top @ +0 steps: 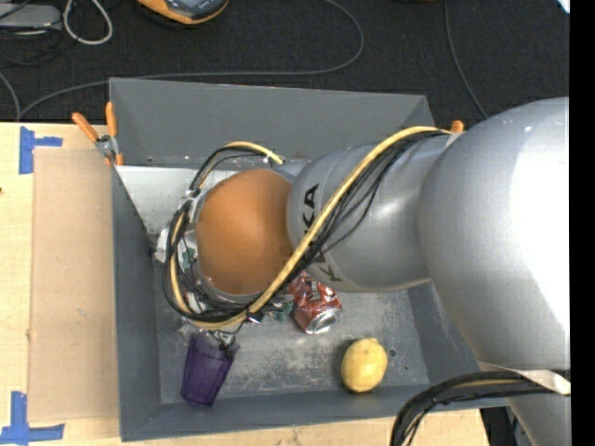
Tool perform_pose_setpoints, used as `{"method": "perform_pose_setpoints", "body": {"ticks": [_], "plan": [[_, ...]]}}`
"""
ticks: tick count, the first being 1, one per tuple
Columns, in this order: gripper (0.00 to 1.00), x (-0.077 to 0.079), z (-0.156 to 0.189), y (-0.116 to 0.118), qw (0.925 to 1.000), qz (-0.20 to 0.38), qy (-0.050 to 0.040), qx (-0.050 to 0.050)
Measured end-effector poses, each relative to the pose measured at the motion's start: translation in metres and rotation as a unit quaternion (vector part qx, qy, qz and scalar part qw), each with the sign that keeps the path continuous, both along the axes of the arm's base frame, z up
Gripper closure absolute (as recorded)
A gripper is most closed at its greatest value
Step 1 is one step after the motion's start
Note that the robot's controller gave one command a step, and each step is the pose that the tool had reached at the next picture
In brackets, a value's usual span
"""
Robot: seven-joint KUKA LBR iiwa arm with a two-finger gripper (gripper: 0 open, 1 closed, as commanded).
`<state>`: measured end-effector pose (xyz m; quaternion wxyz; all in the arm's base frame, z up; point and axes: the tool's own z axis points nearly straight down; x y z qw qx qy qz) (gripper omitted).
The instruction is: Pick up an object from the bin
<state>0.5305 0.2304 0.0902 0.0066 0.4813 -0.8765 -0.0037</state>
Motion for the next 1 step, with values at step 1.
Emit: {"method": "perform_pose_setpoints", "body": {"ticks": [1], "plan": [[1.00, 0.0021, 0.0163, 0.0001, 1.0000, -0.001, -0.0016, 0.001]]}}
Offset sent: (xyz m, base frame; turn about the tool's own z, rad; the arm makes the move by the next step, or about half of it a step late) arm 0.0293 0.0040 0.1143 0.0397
